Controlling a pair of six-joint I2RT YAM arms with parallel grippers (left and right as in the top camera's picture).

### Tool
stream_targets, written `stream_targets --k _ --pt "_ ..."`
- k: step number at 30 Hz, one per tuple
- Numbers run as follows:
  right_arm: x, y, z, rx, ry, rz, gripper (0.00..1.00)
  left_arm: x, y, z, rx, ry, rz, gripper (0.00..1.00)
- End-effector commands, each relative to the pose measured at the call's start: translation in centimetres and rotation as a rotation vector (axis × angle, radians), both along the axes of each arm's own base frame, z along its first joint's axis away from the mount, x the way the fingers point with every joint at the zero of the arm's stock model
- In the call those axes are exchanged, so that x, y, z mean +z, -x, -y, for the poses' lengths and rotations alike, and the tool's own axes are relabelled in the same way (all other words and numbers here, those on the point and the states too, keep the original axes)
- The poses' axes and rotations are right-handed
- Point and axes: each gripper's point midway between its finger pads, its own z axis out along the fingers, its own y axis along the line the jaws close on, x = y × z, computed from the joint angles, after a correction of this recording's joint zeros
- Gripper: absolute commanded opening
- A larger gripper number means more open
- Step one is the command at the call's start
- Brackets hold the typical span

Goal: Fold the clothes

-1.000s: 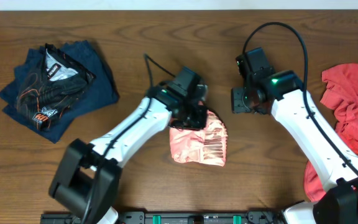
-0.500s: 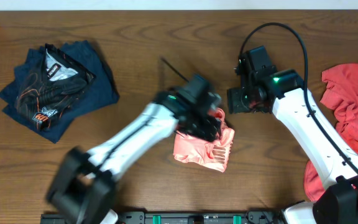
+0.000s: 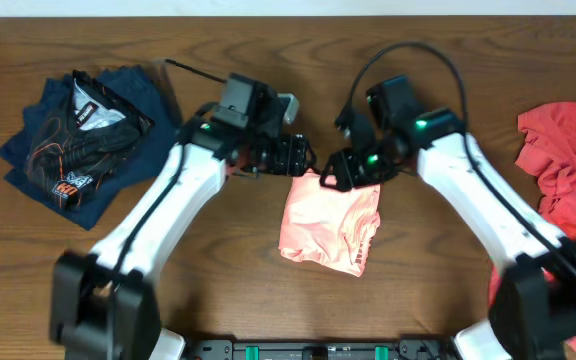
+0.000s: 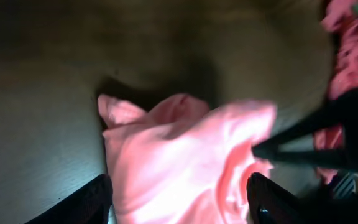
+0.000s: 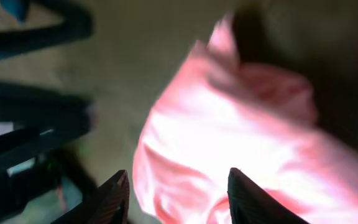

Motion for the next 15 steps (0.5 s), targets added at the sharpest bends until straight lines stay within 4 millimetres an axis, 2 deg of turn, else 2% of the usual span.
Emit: stream_targets --k 1,4,6,8,12,15 --pt "-3.0 2.7 -0.6 0.037 0.0 -0.157 0.46 -3.4 1.5 1.4 -0.062 -0.007 -0.117 0.69" --pt "-6.4 4.2 0.9 -0.014 0.09 -0.268 0.43 -6.3 2.6 2.2 -0.092 -0.043 -0.192 0.69" --pt "-9.0 4.9 3.2 -0.076 0.214 -0.308 0.43 -8.2 3.2 2.8 -0.113 -0.065 -0.231 0.69" --pt "-10.7 5.6 5.0 -0.123 0.302 -0.334 0.43 -10.0 3.7 3.0 -0.127 -0.095 -0.264 0.69" --pt "-12.5 6.2 7.8 -0.181 0.409 -0.346 0.43 -12.9 4.9 2.4 -0.127 -0.157 -0.345 0.69" --pt "-13.2 5.4 10.8 -0.249 0.538 -0.305 0.44 -13.7 6.3 1.5 -0.124 -0.195 -0.426 0.67"
